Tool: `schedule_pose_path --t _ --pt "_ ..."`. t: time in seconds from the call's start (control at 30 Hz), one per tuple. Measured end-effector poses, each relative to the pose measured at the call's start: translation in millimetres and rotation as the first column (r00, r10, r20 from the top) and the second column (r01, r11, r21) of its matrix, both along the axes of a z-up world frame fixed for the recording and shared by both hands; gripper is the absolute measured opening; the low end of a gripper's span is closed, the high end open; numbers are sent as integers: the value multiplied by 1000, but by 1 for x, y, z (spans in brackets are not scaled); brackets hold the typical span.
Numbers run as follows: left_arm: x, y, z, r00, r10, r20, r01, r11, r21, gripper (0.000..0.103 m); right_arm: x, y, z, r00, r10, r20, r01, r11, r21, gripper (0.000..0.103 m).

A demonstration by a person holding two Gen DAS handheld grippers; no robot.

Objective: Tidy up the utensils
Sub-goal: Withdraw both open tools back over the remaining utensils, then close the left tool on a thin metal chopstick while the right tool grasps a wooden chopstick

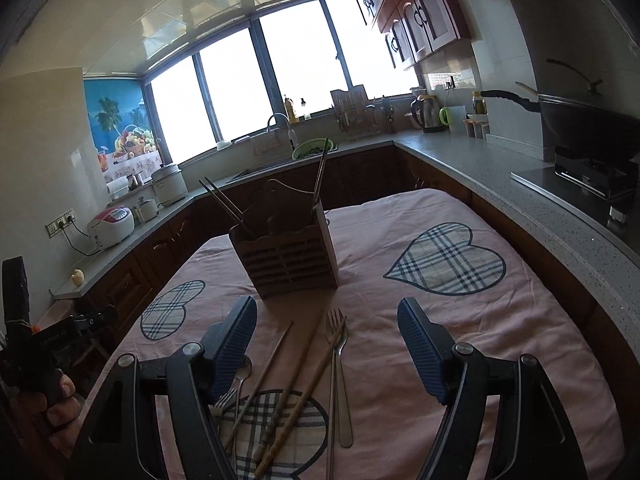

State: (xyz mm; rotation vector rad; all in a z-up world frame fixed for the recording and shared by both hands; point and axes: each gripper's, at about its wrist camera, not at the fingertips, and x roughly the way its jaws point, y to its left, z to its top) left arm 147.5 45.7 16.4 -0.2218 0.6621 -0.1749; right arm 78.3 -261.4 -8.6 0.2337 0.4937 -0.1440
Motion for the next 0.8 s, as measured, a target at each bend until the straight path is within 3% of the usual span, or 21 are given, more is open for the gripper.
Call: schedule_pose_path --t 0.23,0.8 --pt "5 -13 -4 998 -35 -54 36 999 20 80 0 0 -31 996 -5 -84 7 1000 22 75" --pt "42 -45 -17 986 -108 -125 119 989 87 80 23 -8 -48 988 -1 -156 9 998 54 74"
